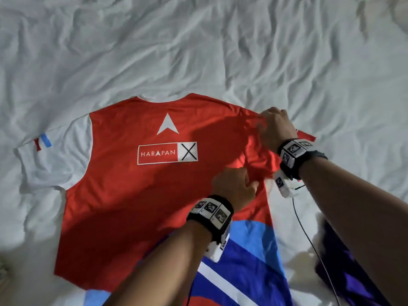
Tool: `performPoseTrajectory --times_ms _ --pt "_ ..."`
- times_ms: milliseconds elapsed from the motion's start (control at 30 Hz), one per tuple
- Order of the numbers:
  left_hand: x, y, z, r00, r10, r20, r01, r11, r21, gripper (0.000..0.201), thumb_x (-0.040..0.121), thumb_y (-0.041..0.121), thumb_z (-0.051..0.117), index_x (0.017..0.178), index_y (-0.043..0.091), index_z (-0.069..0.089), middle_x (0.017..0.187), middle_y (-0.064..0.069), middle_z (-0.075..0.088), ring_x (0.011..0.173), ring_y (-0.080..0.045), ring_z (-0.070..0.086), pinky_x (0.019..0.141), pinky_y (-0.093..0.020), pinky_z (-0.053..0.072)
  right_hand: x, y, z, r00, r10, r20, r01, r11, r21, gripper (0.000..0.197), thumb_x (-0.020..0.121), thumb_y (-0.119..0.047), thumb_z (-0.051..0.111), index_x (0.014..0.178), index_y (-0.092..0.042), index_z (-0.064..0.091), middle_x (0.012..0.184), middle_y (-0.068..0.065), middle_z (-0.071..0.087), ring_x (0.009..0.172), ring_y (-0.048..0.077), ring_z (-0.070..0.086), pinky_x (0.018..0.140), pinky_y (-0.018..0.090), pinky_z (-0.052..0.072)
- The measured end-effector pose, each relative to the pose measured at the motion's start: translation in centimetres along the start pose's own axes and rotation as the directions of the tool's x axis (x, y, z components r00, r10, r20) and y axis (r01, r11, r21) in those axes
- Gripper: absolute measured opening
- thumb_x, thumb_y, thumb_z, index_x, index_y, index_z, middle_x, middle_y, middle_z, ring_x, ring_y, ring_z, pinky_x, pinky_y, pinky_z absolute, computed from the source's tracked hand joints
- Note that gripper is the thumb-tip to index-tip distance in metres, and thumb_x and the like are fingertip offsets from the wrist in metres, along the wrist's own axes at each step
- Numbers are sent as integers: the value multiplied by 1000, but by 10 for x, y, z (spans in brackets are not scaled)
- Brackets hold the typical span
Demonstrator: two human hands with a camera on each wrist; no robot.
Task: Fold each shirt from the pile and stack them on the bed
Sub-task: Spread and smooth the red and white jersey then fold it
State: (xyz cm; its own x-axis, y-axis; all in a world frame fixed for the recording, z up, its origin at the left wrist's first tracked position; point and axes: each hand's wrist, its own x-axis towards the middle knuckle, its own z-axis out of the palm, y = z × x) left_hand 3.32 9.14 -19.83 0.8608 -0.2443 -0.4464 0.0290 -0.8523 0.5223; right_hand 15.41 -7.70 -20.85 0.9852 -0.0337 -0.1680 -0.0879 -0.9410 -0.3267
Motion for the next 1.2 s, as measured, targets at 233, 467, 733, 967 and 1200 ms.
performPoseTrajectory --times_ms 233,467,733,967,1200 --pt "16 36 27 992 -127 -28 129 989 71 48 84 62 60 103 18 67 112 -10 72 105 -36 67 92 -39 50 37 -7 11 992 9 124 -5 1000 -30 51 97 -50 56 142 -24 52 136 6 61 131 31 44 106 49 31" --pt "21 32 26 983 -183 28 182 983 15 33 90 38 61 115 16 66 122 -13 67 114 -38 62 96 -39 47 43 -15 22 994 58 88 -60 998 21 32 98 -50 55 108 -21 65 94 3 62 116 29 50 101 47 24" --pt "1 3 -4 973 -226 -42 183 873 -453 6 78 30 59 75 25 58 87 -5 74 91 -33 67 75 -39 51 38 -48 -5 999 38 -20 -34 984 173 25 98 -42 57 102 -19 67 87 0 61 102 28 57 85 36 17" --pt "-27 -60 -26 920 -367 -138 187 719 -669 20 83 0 66 76 18 64 70 -5 67 63 -21 54 62 -28 34 42 -117 5 999 -3 36 -7 954 300 20 97 -38 61 96 -19 67 79 -5 57 92 21 50 91 36 28" --pt "-27 -113 -19 874 -485 -26 301 583 -755 20 85 3 56 70 15 62 45 12 50 44 -5 38 53 -26 34 44 -167 35 986 13 167 -52 972 230 14 96 -32 64 102 -20 67 98 0 59 116 29 54 99 42 28"
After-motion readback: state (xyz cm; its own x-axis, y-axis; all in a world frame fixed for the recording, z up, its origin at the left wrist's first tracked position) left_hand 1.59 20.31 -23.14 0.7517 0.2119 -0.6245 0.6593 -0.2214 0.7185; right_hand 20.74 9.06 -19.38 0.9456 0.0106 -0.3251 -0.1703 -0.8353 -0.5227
